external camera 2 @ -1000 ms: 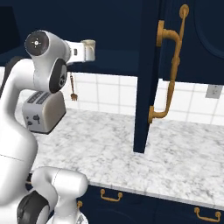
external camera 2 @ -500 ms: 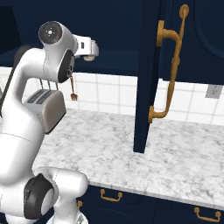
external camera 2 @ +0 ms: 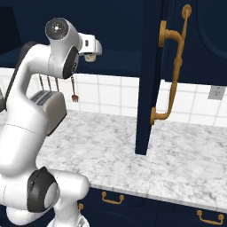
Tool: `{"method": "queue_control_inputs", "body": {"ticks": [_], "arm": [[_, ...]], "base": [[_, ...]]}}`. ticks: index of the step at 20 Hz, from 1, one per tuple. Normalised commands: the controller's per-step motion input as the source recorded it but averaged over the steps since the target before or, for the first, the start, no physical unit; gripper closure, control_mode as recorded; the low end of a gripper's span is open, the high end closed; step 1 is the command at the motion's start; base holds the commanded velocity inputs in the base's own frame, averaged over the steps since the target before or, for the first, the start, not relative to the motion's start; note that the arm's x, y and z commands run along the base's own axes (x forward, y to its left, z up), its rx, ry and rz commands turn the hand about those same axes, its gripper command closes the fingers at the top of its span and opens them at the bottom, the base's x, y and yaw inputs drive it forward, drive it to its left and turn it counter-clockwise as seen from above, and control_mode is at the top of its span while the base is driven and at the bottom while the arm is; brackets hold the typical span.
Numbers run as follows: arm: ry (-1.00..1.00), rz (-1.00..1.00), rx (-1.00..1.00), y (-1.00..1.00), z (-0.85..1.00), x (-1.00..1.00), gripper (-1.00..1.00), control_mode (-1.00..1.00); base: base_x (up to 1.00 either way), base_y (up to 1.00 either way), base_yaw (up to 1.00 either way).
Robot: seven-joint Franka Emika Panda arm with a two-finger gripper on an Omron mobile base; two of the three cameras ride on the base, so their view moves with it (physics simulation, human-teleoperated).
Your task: Gather all objects into one cabinet and sort the glasses and bowls to opposite sides.
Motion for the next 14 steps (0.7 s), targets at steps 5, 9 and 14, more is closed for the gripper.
{"method": "queue_control_inputs", "body": {"ticks": [5,9,14], "arm": [[0.01,0.03,0.0,-0.01,-0.04,0.34,-1.0,-1.0],[0.0,0.08,0.0,-0.13,-0.15,0.58,-1.0,-1.0],[0.0,0.05,0.0,-0.16,-0.02,0.29,-1.0,-1.0]], "base": [[0.0,0.0,0.0],[0.0,0.0,0.0],[0.0,0.0,0.0]]}}
